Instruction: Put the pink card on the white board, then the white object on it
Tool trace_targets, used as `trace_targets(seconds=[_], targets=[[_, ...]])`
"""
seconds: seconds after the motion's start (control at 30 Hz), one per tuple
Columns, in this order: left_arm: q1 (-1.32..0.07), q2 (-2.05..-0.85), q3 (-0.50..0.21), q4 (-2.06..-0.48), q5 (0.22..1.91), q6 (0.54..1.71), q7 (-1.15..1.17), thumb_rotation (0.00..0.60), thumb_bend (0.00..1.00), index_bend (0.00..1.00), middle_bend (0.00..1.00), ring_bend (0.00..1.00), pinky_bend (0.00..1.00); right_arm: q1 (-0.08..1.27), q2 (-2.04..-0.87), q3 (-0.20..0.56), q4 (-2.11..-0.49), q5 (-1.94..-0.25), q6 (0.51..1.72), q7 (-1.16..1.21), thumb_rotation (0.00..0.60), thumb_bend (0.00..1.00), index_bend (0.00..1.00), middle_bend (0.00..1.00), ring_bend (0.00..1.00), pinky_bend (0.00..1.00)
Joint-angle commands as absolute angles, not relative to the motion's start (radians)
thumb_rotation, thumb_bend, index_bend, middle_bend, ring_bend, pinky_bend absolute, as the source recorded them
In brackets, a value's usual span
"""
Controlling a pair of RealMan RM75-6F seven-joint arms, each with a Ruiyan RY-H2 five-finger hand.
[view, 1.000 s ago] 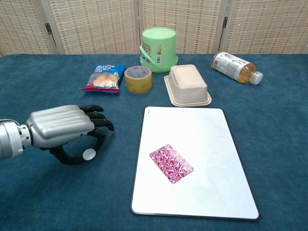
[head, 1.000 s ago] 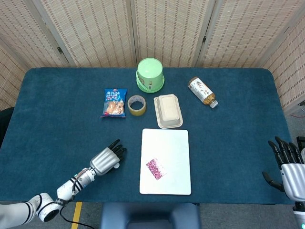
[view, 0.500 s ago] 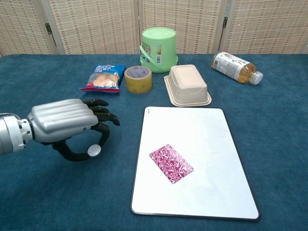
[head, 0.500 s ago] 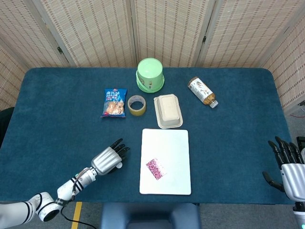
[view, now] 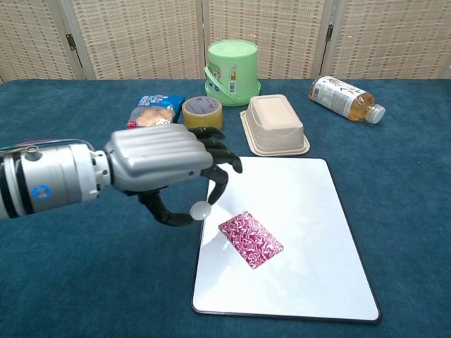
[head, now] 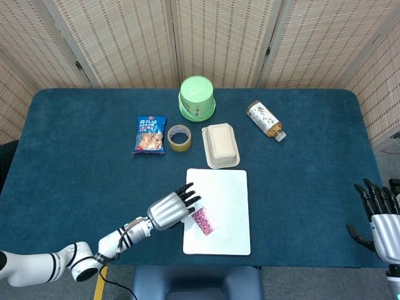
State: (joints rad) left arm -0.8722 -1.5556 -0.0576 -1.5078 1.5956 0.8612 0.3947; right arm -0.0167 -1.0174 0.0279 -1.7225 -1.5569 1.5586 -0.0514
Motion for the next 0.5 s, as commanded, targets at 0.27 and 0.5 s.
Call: trace_targets(seconds=[0.27, 0.5], targets=[[-0.955, -1.665, -0.122, -1.458, 1.487, 0.761, 0.5, 0.6, 0.37, 0.51, 0.19, 0.17, 0.0, -0.012, -1.018, 0.033, -1.712, -1.54, 1.545, -0.042, 0.6, 0.28, 0.0, 0.01, 0.01, 0.0], [-0.986, -1.711, -0.138, -1.425, 1.418, 0.732, 0.551, 0.6, 0.37, 0.51, 0.19, 0.17, 0.0, -0.007, -1.018, 0.037, -1.707, -1.532, 1.537, -0.039, 0.6, 0.28, 0.0, 0.01, 0.01, 0.0]])
